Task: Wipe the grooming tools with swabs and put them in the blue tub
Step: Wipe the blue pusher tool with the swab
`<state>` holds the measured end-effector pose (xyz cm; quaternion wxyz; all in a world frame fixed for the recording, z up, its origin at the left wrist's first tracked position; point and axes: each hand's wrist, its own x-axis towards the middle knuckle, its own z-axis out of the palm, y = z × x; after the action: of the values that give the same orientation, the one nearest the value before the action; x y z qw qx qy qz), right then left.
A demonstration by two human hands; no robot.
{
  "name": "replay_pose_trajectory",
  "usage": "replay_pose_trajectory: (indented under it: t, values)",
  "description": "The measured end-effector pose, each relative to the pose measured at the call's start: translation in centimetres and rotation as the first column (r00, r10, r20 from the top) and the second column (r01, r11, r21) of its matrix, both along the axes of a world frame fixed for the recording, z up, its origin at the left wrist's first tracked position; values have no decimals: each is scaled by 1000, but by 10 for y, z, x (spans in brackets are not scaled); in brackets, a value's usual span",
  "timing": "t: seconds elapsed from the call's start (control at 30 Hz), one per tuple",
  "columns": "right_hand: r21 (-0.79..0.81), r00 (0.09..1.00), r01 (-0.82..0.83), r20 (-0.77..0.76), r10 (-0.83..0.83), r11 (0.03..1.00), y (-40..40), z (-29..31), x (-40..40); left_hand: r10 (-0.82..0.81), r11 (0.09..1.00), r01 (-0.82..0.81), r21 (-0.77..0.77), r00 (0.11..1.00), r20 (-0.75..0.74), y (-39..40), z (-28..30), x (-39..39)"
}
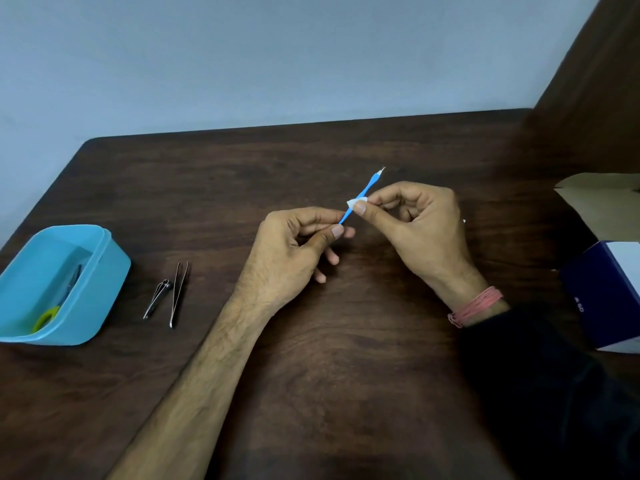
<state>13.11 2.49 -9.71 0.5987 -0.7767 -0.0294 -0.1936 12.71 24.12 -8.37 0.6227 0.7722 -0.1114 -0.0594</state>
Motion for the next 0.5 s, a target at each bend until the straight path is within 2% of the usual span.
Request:
replay_pose_trajectory:
  t: [0.4, 0.5]
  values:
    - [12, 998, -50, -22, 51, 999, 1, 2, -2, -9, 1000, 9, -13, 1000, 9, -1, 1, 0]
    - [14, 1000, -21, -7, 21, 1000, 2, 2, -1, -10, 1000, 10, -18, 1000, 7, -1, 1, 0]
